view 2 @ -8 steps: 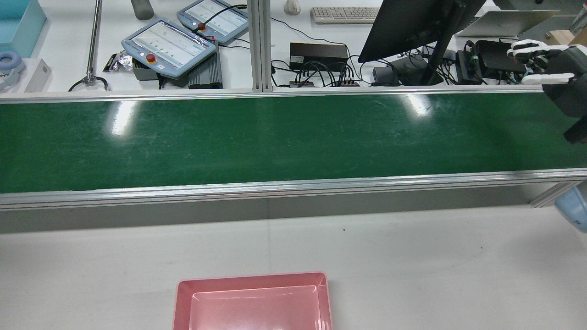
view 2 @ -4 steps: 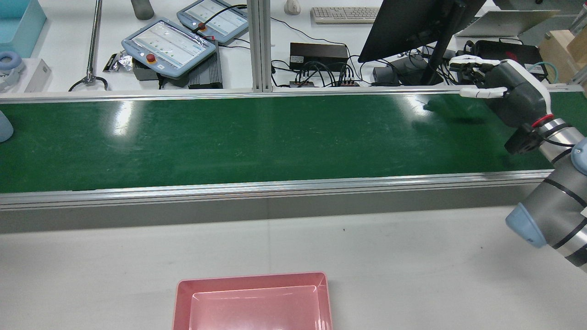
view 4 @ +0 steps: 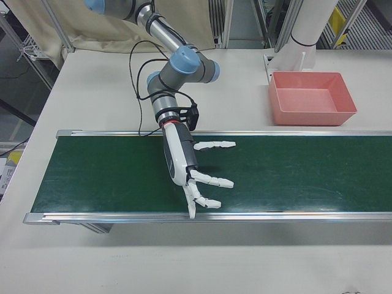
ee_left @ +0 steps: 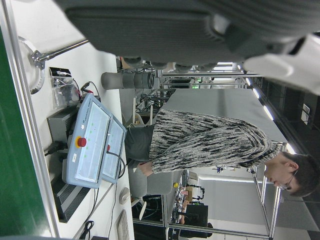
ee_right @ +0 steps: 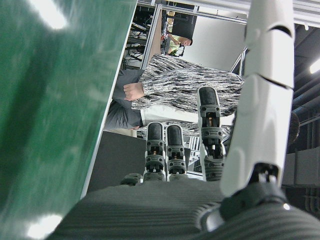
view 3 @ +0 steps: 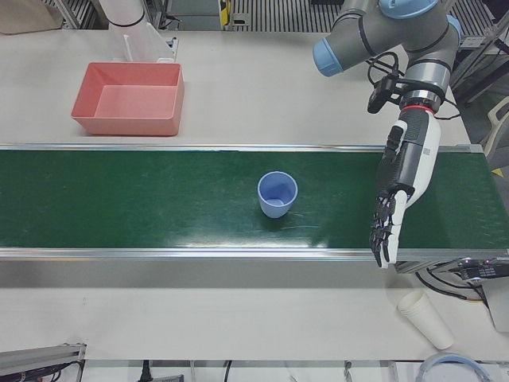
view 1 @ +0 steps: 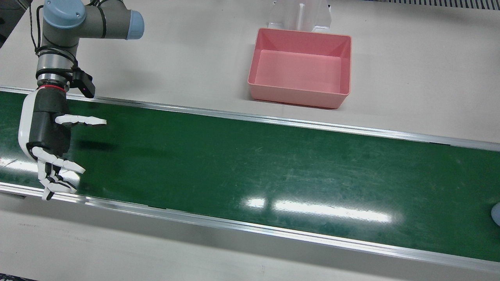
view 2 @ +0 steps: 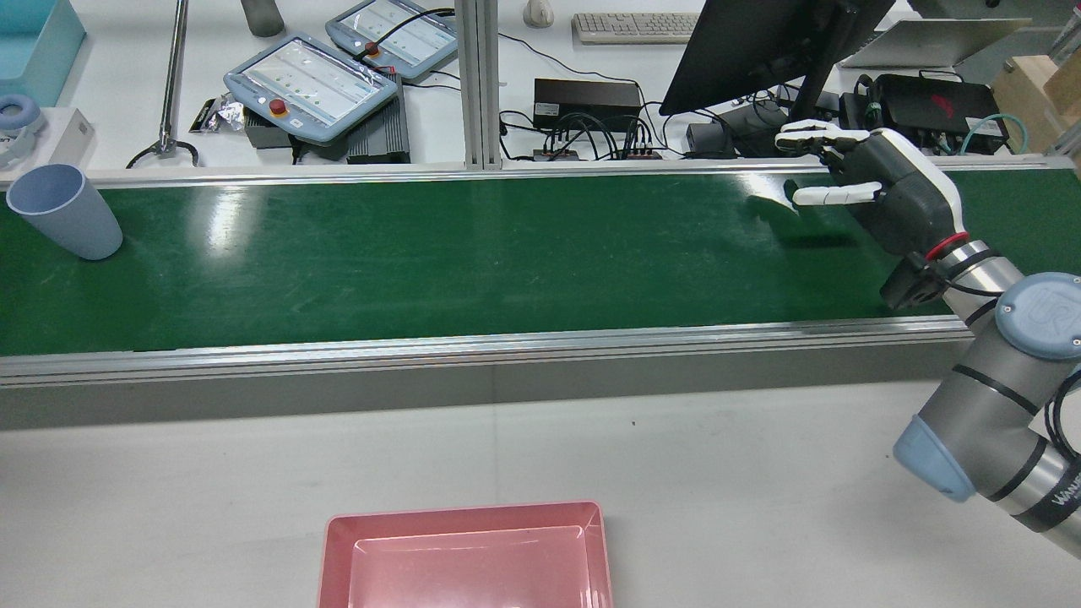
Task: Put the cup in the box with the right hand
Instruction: 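Move the right hand down over the conveyor, fingers open, toward the cup's path, then close the right hand around the light blue cup as it arrives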
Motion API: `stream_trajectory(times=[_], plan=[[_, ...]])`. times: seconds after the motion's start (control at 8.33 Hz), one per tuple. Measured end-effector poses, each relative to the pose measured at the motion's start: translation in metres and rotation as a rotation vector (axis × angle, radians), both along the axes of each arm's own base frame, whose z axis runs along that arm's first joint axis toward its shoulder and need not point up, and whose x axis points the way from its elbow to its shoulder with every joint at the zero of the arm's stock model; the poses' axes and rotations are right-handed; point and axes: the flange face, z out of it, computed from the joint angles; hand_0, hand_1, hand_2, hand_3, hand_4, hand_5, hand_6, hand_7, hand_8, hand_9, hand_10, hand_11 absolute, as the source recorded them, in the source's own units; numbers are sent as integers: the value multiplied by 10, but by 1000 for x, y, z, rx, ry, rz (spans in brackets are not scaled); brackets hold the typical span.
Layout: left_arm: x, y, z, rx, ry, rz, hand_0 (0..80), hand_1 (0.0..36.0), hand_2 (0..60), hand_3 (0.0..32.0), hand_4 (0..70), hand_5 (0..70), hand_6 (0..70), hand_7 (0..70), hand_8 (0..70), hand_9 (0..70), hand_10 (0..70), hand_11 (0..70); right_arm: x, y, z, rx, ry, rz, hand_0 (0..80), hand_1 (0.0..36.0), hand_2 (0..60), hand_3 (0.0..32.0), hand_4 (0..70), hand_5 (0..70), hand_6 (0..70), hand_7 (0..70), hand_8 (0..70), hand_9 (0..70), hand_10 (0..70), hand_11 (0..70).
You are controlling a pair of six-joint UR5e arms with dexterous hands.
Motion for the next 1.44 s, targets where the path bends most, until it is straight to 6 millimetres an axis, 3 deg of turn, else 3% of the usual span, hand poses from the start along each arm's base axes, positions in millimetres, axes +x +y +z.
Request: stream_trajectory(times=[0.36, 0.6, 0.72, 0.84, 1.08, 1.2, 1.32, 1.44], plan=[[0, 0, 0, 0, 0, 0, 0, 0, 0, 0, 0, 0, 0, 0, 0, 0, 0, 0, -27, 10, -4, -8, 18, 4, 563, 151, 25, 0, 261, 68, 86, 343, 158, 257, 0, 11], [0, 0, 0, 0, 0, 0, 0, 0, 0, 0, 0, 0, 0, 0, 0, 0, 0, 0, -23, 7, -3, -9, 22, 17, 558, 148, 26, 0, 291, 65, 88, 353, 158, 258, 0, 10], [0, 0, 0, 0, 0, 0, 0, 0, 0, 0, 0, 0, 0, 0, 0, 0, 0, 0, -22, 6, -2, -11, 24, 21, 560, 136, 0, 0, 317, 64, 89, 358, 160, 262, 3, 18], [0, 0, 0, 0, 0, 0, 0, 0, 0, 0, 0, 0, 0, 0, 0, 0, 0, 0, -22, 5, -1, -15, 25, 33, 554, 134, 0, 0, 283, 66, 88, 349, 158, 259, 14, 35], [0, 0, 0, 0, 0, 1, 0, 0, 0, 0, 0, 0, 0, 0, 0, 0, 0, 0, -27, -4, -6, -8, 37, 52, 530, 154, 89, 0, 257, 64, 88, 346, 156, 255, 21, 45], [0, 0, 0, 0, 0, 0, 0, 0, 0, 0, 0, 0, 0, 0, 0, 0, 0, 0, -31, -9, -9, -3, 44, 56, 539, 137, 29, 0, 280, 64, 88, 345, 156, 254, 23, 47], [0, 0, 0, 0, 0, 0, 0, 0, 0, 0, 0, 0, 0, 0, 0, 0, 0, 0, -34, -13, -11, 1, 53, 59, 531, 157, 91, 0, 271, 64, 89, 352, 157, 257, 22, 47], [0, 0, 0, 0, 0, 0, 0, 0, 0, 0, 0, 0, 0, 0, 0, 0, 0, 0, -36, -15, -13, 5, 59, 62, 532, 159, 92, 0, 280, 64, 91, 358, 158, 259, 28, 54]])
